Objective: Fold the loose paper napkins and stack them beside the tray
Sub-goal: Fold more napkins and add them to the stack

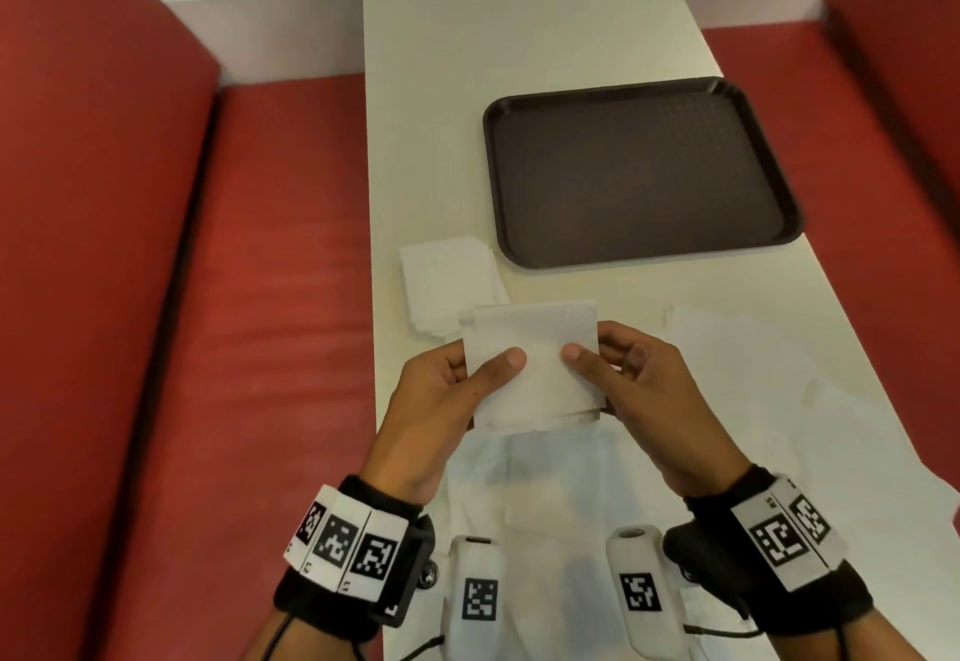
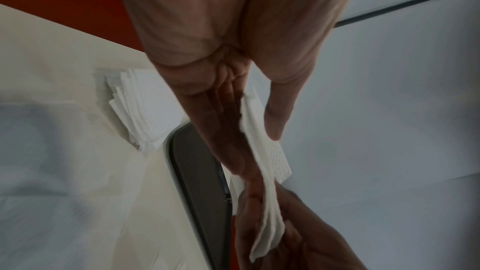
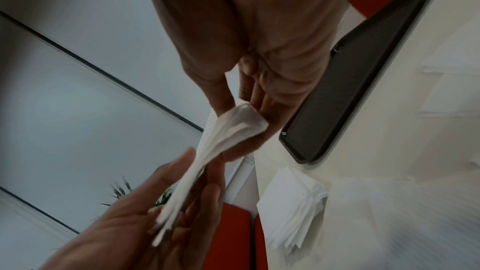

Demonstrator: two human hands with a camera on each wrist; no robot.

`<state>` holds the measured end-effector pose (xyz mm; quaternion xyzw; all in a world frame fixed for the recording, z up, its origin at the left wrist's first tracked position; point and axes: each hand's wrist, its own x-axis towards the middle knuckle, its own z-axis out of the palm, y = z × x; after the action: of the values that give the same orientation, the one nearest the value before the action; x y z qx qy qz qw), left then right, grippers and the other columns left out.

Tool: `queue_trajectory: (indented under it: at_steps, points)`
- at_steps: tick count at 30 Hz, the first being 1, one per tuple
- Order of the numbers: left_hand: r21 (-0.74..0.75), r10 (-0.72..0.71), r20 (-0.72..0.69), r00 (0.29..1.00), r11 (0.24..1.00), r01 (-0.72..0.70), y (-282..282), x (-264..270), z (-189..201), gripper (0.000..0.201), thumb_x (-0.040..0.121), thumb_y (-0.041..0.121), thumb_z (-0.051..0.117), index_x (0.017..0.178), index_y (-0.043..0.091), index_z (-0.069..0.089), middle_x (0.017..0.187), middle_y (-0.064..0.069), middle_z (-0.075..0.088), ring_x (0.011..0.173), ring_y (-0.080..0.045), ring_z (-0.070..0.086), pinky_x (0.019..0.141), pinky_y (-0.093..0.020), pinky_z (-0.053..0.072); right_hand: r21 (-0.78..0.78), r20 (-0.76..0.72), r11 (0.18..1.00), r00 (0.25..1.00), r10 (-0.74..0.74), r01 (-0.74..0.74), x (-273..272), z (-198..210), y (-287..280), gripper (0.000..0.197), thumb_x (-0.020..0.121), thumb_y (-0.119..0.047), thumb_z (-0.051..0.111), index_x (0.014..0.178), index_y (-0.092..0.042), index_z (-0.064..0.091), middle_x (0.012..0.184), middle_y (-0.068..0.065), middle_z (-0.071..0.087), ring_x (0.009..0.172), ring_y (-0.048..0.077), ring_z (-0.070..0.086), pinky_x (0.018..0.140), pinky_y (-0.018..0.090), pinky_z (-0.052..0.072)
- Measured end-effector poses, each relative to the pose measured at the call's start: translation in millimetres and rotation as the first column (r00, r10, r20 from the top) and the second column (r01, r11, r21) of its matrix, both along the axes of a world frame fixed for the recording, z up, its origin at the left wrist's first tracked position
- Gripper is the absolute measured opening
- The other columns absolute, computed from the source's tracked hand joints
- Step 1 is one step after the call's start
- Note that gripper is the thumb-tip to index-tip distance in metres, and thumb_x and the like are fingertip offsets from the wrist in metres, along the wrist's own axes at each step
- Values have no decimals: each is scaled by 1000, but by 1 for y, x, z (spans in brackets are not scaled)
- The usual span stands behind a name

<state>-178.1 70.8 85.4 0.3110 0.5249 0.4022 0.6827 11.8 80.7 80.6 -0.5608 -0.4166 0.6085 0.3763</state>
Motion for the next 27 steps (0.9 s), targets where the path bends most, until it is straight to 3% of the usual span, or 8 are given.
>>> queue_trajectory:
  at_steps: [4, 9, 13, 17, 19, 21, 25, 27]
  points:
    - [-3, 2, -72, 997, 1000, -2, 4, 1, -2, 27, 93, 21, 63, 118, 12, 70, 114, -2, 75, 107, -19, 71, 92, -40, 58, 17, 59, 999, 998, 31, -32, -4, -1, 4, 21, 97, -35, 52, 103, -24, 69, 98, -11, 73, 91, 4, 68, 74, 19, 57]
    - [22, 18, -210, 977, 1000, -14, 14, -6, -5, 21, 95, 21, 64, 112, 13, 73, 108, -2, 77, 103, -20, 73, 91, -45, 58, 4, 82, 1000, 997, 12, -12, -7, -12, 10, 20, 99, -33, 51, 95, -22, 68, 89, -11, 71, 80, 2, 67, 68, 19, 56]
    - [66, 126, -350, 928, 992, -110, 54, -31, -21, 21, 92, 19, 67, 107, 6, 73, 103, -5, 78, 98, -22, 74, 90, -51, 57, -45, 63, 998, 997, -37, 40, 2, -18, 13, 18, 97, -25, 56, 100, -13, 69, 88, 9, 70, 69, 26, 71, 68, 34, 61]
    - [86, 81, -567, 820, 996, -39, 109, -59, -48, 20, 92, 29, 70, 93, 10, 74, 94, -2, 77, 94, -27, 73, 85, -50, 59, -60, 130, 992, 986, -103, 111, 29, -28, 5, 14, 97, -22, 58, 99, -13, 69, 85, 9, 70, 68, 30, 71, 68, 37, 60]
    - [66, 4, -722, 691, 996, 63, 129, -66, -60, 31, 92, 38, 69, 85, 8, 71, 86, -6, 74, 85, -32, 70, 74, -44, 58, -69, 178, 987, 975, -130, 144, 43, -33, -2, 12, 96, -22, 59, 98, -15, 69, 85, 9, 70, 68, 28, 71, 68, 37, 58]
    - [11, -68, -865, 497, 988, 153, 140, -65, -70, 42, 93, 44, 64, 80, 4, 61, 81, -12, 66, 80, -34, 61, 60, -36, 43, -73, 230, 983, 961, -150, 171, 57, -38, -11, 11, 95, -23, 60, 97, -16, 68, 85, 8, 70, 67, 27, 71, 67, 36, 57]
    - [-98, -118, -981, 156, 987, 130, 138, -53, -78, 53, 89, 55, 64, 108, 7, 50, 112, -15, 60, 100, -38, 59, 73, -40, 42, -75, 304, 973, 934, -185, 217, 83, -42, -34, 9, 95, -23, 60, 97, -19, 68, 83, 4, 70, 67, 24, 71, 69, 37, 56]
    - [-42, -50, -995, 92, 996, 79, 128, -48, -73, 64, 84, 60, 66, 116, 8, 46, 116, -13, 60, 101, -40, 62, 74, -44, 43, -66, 345, 971, 918, -194, 230, 95, -40, -43, 8, 95, -24, 60, 96, -21, 68, 83, 1, 71, 68, 21, 71, 68, 36, 56]
